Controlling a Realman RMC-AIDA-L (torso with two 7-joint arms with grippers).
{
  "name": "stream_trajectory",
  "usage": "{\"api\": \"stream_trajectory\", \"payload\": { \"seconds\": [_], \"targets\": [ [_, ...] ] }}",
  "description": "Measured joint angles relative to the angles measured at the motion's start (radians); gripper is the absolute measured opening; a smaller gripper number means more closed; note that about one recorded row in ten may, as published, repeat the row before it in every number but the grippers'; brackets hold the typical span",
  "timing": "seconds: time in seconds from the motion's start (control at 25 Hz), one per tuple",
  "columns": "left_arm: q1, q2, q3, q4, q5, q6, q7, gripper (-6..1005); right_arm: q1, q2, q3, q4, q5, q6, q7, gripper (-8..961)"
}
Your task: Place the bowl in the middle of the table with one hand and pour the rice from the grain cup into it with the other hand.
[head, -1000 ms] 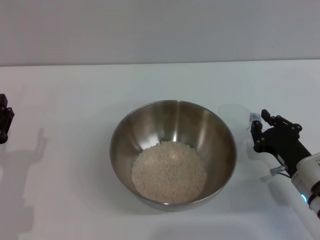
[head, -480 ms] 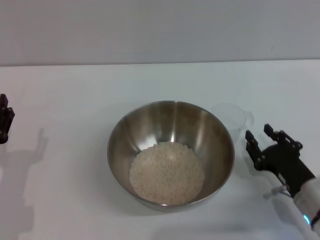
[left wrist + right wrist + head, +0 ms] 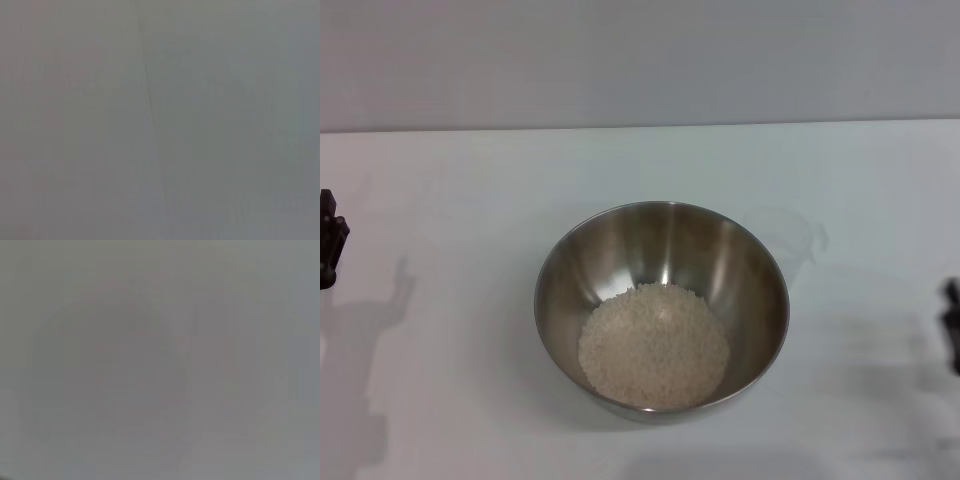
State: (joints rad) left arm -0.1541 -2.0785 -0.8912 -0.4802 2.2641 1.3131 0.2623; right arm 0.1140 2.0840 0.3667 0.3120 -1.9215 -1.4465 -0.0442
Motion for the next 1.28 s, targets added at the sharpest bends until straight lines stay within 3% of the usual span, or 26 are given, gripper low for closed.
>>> {"api": "stream_trajectory", "payload": {
  "seconds": [0.08,0.28,0.44,0.72,1.28],
  "targets": [
    [0.000,0.000,0.000,0.000,0.000,0.000,0.000,829,-0.030,0.000,0.049,-0.010,0.001,-0.058,0.001,465],
    [0.002,0.000,0.000,0.000,0.000,0.000,0.000,829,-0.084,0.002,0.208,-0.085,0.001,-0.223,0.084,587],
    [0.005,0.000,0.000,0.002,0.000,0.000,0.000,829,-0.097,0.001,0.266,-0.123,0.002,-0.286,0.157,652],
    [0.007,0.000,0.000,0.008,-0.001,0.000,0.000,829,-0.091,0.004,0.279,-0.128,0.003,-0.278,0.163,766],
    [-0.001,0.001,0.000,0.065,-0.005,0.002,-0.098,830,-0.087,0.004,0.279,-0.125,0.003,-0.274,0.157,766]
  ]
}}
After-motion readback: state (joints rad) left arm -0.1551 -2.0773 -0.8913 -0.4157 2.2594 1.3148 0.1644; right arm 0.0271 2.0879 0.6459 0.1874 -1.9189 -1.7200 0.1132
